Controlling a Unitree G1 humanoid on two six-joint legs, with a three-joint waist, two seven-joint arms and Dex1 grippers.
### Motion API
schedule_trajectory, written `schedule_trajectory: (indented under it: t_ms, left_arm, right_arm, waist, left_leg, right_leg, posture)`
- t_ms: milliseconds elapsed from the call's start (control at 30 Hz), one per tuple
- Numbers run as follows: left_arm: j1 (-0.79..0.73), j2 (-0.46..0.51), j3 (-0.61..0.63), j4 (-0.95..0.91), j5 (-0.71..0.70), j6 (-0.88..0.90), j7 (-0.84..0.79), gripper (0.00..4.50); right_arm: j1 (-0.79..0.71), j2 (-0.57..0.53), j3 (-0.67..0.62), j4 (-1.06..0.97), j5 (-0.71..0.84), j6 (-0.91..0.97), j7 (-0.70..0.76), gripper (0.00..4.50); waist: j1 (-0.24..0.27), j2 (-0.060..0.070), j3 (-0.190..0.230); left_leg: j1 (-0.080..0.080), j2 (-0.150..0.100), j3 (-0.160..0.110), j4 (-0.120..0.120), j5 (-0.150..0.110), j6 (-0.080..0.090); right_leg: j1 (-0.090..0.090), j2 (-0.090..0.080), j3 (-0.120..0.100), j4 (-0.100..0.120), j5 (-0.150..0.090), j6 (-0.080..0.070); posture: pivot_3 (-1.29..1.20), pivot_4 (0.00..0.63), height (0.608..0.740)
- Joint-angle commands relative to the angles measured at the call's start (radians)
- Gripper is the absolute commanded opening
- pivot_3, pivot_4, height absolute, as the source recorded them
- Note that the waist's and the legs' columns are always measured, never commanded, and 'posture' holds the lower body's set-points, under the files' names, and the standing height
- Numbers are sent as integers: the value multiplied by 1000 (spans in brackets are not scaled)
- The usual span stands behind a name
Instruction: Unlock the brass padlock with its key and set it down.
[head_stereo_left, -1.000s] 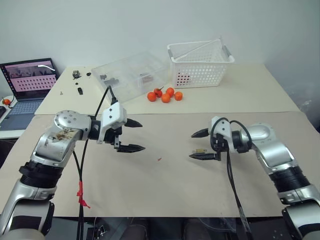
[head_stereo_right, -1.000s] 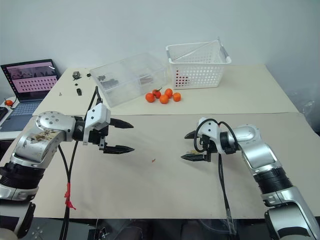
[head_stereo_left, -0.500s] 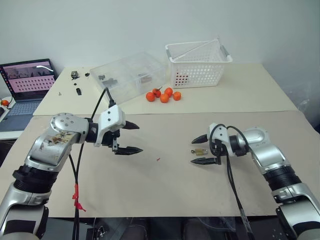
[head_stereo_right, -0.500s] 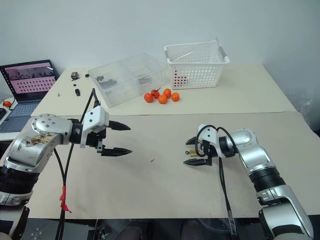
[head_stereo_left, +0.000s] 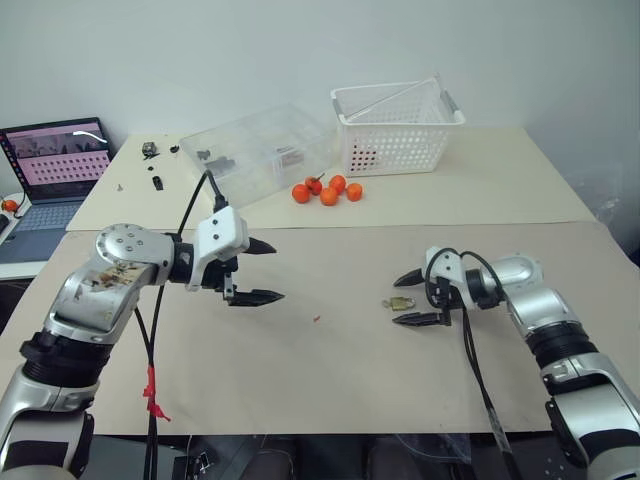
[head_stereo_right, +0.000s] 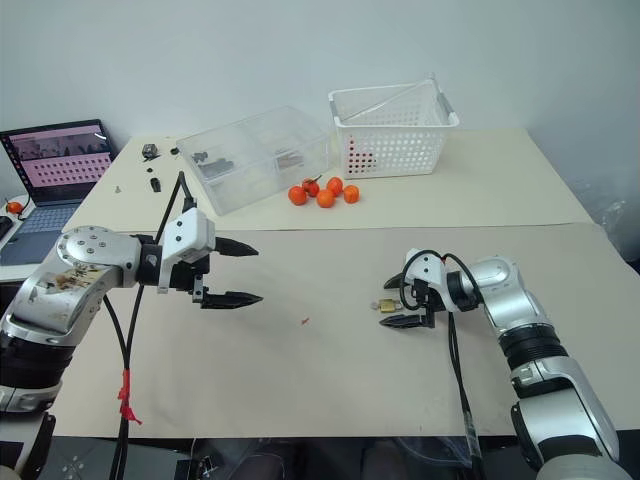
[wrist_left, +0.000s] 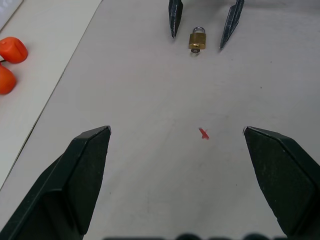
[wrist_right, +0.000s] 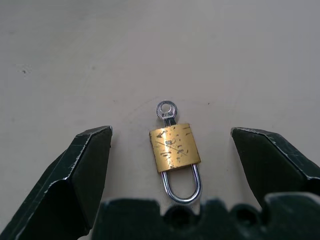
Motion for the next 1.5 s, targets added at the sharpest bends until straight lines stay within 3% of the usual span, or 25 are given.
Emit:
schedule_trajectory:
  t_ms: [33, 333, 433, 667, 733, 933, 1333, 1500]
  left_arm:
    - [-6, 19, 32, -26, -4, 2, 9, 4500]
    - [-9, 20, 32, -26, -2, 2, 15, 4500]
    - [-10, 22, 33, -25, -3, 3, 15, 4500]
    - [-12, 25, 36, -27, -7, 7, 19, 4500]
    - [-12, 25, 38, -27, -10, 10, 20, 4500]
    - [-10, 5, 58, -25, -45, 44, 35, 4500]
    - [-1, -99, 100, -20, -161, 173, 117, 4500]
    - [15, -149, 125, -40, -259, 295, 161, 4500]
  right_arm:
    - [-25, -3, -26, 7, -3, -35, 10, 4494]
    - [-34, 15, -18, 60, -25, -62, 13, 4494]
    - [-42, 22, -16, 81, -31, -72, 14, 3816]
    - [-58, 31, -18, 118, -41, -94, 19, 1300]
    - [-60, 31, -19, 123, -42, -98, 21, 904]
    - [-47, 18, -36, 51, -30, -74, 10, 897]
    - [-68, -77, -78, -499, 28, 212, -1, 897]
    - [-70, -74, -43, -636, -10, 231, -26, 897]
  waist:
    - [-1, 0, 0]
    - [-4, 0, 0]
    - [-6, 0, 0]
    - [-17, 0, 0]
    - [-18, 0, 0]
    - [-18, 0, 0]
    - [-19, 1, 0]
    - [-18, 1, 0]
  left_leg:
    - [0, 0, 0, 0, 0, 0]
    - [0, 0, 0, 0, 0, 0]
    - [0, 0, 0, 0, 0, 0]
    - [0, 0, 0, 0, 0, 0]
    - [0, 0, 0, 0, 0, 0]
    - [0, 0, 0, 0, 0, 0]
    - [0, 1, -1, 1, 0, 0]
    - [0, 1, -1, 1, 0, 0]
  right_leg:
    - [0, 0, 0, 0, 0, 0]
    - [0, 0, 0, 0, 0, 0]
    - [0, 0, 0, 0, 0, -1]
    - [0, 0, 0, 0, 0, -1]
    - [0, 0, 1, 0, 0, -1]
    - [0, 0, 1, 0, 1, -1]
    - [0, 0, 1, 1, 0, -1]
    - [0, 0, 1, 1, 0, -1]
  posture:
    - [0, 150, 740]
    - [0, 150, 740]
    - [0, 150, 740]
    - [0, 150, 740]
    - [0, 150, 740]
    - [0, 150, 740]
    - [0, 150, 740]
    - [0, 150, 740]
